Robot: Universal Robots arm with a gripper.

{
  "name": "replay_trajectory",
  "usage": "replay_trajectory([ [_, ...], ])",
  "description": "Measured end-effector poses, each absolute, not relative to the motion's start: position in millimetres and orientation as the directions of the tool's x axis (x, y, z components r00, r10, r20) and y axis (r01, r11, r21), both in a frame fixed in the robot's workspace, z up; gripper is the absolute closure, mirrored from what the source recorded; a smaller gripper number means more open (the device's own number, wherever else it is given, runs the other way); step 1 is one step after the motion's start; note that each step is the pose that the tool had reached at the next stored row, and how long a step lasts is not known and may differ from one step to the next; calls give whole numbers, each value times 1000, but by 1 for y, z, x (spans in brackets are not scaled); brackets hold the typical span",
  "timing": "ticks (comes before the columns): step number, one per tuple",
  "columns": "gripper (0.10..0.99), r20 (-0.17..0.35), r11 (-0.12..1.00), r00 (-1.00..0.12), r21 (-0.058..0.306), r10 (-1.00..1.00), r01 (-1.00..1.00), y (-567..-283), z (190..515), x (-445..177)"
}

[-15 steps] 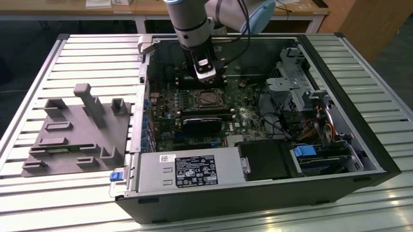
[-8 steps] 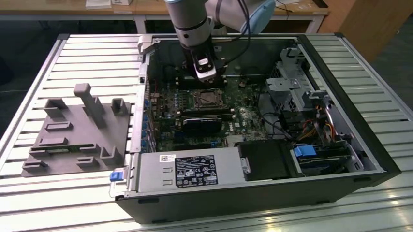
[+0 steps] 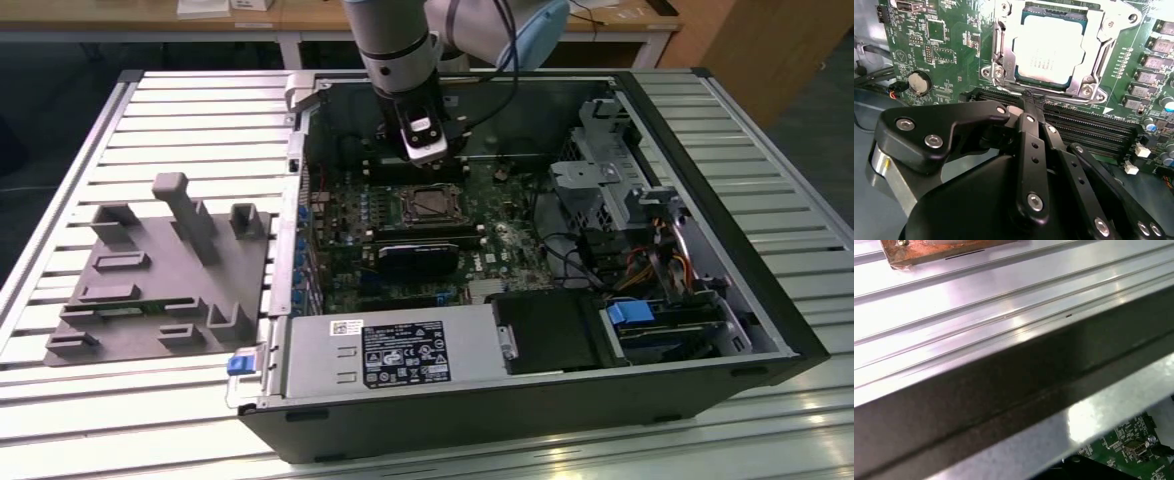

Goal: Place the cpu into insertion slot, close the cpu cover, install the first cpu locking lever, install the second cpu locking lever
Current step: 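Install the first cpu locking lever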

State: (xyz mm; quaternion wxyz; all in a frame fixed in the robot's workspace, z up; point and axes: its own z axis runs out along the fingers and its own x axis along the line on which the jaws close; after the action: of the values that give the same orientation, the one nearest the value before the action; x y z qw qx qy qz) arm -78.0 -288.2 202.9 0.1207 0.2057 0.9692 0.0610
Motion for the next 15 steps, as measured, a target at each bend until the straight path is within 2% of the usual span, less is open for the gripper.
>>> replay_trajectory([
  [3, 984, -196, 908, -889, 162, 413, 386, -288, 203, -77],
  [9, 984, -123, 908, -902, 130, 413, 398, -288, 203, -71],
  [15, 984, -118, 908, -903, 128, 413, 399, -288, 203, -71],
])
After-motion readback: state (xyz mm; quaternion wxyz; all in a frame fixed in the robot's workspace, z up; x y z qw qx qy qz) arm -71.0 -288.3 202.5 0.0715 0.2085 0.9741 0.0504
